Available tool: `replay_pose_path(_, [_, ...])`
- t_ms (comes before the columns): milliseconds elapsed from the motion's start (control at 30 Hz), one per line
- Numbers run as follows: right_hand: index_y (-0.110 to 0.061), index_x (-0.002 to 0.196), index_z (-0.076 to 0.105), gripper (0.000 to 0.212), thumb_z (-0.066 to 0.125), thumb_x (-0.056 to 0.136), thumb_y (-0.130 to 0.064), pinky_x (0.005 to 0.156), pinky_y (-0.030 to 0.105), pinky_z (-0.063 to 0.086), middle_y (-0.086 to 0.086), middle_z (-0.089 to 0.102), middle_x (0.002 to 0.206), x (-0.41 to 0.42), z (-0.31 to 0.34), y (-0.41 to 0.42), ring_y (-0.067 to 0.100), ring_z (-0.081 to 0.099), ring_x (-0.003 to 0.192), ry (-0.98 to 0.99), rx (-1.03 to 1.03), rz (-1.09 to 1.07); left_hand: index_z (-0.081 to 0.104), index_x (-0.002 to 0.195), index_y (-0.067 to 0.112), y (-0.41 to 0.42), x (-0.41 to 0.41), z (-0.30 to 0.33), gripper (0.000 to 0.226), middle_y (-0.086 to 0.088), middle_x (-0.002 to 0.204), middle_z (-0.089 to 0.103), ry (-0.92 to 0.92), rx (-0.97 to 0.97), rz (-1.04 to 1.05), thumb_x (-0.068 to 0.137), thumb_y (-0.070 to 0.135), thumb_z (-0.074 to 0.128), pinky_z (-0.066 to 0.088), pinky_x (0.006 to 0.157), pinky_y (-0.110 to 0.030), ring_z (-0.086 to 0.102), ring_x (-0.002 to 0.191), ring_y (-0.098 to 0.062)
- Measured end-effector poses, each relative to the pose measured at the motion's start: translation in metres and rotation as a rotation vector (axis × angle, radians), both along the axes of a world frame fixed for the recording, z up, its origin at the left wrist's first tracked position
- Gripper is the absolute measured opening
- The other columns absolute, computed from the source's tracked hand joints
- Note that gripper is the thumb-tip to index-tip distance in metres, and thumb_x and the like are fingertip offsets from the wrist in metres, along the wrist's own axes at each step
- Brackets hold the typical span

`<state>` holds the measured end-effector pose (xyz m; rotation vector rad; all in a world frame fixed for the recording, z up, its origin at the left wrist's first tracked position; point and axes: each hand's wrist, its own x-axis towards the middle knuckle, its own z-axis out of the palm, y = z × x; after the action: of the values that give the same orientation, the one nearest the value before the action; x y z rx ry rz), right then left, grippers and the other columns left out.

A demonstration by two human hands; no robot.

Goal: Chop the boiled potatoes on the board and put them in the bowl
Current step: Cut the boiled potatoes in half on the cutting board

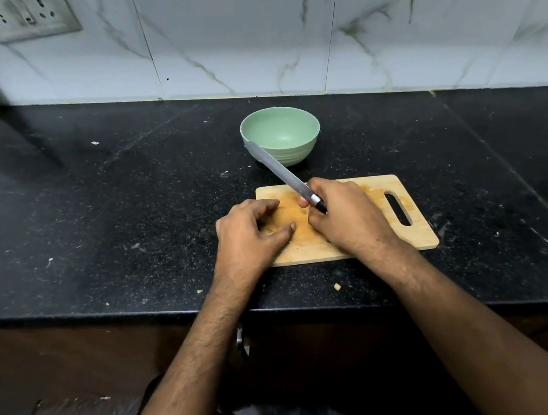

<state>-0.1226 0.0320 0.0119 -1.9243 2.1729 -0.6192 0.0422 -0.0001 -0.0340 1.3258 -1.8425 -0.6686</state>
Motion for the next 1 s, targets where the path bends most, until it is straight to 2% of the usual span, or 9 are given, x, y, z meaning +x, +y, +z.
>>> replay_pose_path(133, [-0.033,0.099,0.061,0.015,0.065,0.091,-0.020,0.059,0.029,0.038,-0.007,0.064,0.089,-0.006,0.001,0.008,0.014,0.058,0.075,0.055,-0.013,-0.002,0.072,0.115,0.030,0.001,-0.001,0.003,0.044,0.027,0.090,0.059,-0.032,0.002,-0.007,0.074,0.044,0.082,0.047,0.102,-0.047,0.061,0.102,-0.010])
replay_pose_path(200, [-0.033,0.100,0.061,0.017,0.064,0.091,-0.019,0.061,0.030,0.040,-0.007,0.064,0.091,-0.007,0.002,0.010,0.016,0.059,0.077,0.071,-0.008,0.005,0.071,0.115,0.031,0.002,-0.002,0.003,0.042,0.031,0.087,0.053,-0.046,0.001,-0.010,0.076,0.042,0.083,0.045,0.105,-0.047,0.061,0.103,-0.011])
replay_pose_path(333, [-0.029,0.100,0.059,0.010,0.065,0.092,-0.028,0.069,0.037,0.051,-0.007,0.065,0.086,-0.004,0.001,0.013,0.022,0.062,0.082,0.044,-0.058,0.040,0.069,0.112,0.031,0.001,-0.002,0.002,0.035,0.028,0.089,0.057,-0.052,-0.020,-0.010,0.080,0.044,0.078,0.040,0.107,-0.048,0.058,0.105,-0.008])
replay_pose_path(467, [-0.028,0.097,0.057,0.014,0.062,0.096,-0.041,0.074,0.036,0.048,-0.011,0.065,0.086,0.002,0.007,0.035,0.014,0.060,0.082,-0.066,-0.111,0.081,0.068,0.110,0.033,0.002,-0.001,0.000,0.034,0.023,0.097,0.064,-0.040,0.003,-0.033,0.080,0.048,0.072,0.042,0.103,-0.050,0.057,0.105,-0.008])
replay_pose_path(600, [-0.020,0.102,0.053,0.032,0.047,0.101,-0.051,0.053,0.029,0.037,-0.008,0.055,0.073,0.007,0.007,0.059,0.008,0.054,0.067,-0.087,0.050,0.075,0.070,0.105,0.034,-0.001,-0.002,-0.003,0.038,0.017,0.101,0.066,0.009,0.005,-0.026,0.071,0.050,0.070,0.050,0.097,-0.049,0.062,0.102,-0.009])
replay_pose_path(667, [-0.018,0.112,0.053,0.032,0.041,0.105,-0.046,0.056,0.035,0.035,-0.009,0.052,0.073,0.008,0.004,0.063,0.012,0.053,0.069,-0.061,0.124,0.071,0.069,0.103,0.036,-0.003,-0.002,-0.004,0.035,0.017,0.099,0.065,0.015,0.012,-0.020,0.071,0.050,0.074,0.051,0.096,-0.048,0.063,0.099,-0.007])
replay_pose_path(767, [-0.016,0.117,0.051,0.026,0.041,0.106,-0.037,0.063,0.032,0.034,-0.009,0.052,0.077,0.008,0.003,0.063,0.014,0.053,0.075,-0.029,0.185,0.056,0.069,0.105,0.034,-0.003,-0.003,-0.005,0.033,0.017,0.099,0.065,-0.008,-0.013,0.002,0.076,0.045,0.081,0.048,0.100,-0.047,0.063,0.100,-0.007])
replay_pose_path(900, [-0.020,0.117,0.048,0.019,0.045,0.103,-0.033,0.063,0.032,0.042,-0.002,0.058,0.084,0.014,0.007,0.065,0.015,0.057,0.072,-0.020,0.222,0.060,0.069,0.108,0.028,0.001,-0.006,-0.002,0.030,0.013,0.103,0.065,-0.147,-0.083,0.040,0.083,0.043,0.077,0.036,0.103,-0.041,0.059,0.104,-0.012])
replay_pose_path(1000, [-0.025,0.124,0.045,0.023,0.045,0.103,-0.033,0.063,0.031,0.042,0.001,0.059,0.085,0.019,0.009,0.065,0.018,0.058,0.074,0.021,0.233,0.065,0.069,0.106,0.028,0.002,-0.007,-0.002,0.028,0.012,0.101,0.066,-0.168,-0.097,0.053,0.084,0.044,0.077,0.037,0.102,-0.043,0.059,0.102,-0.012])
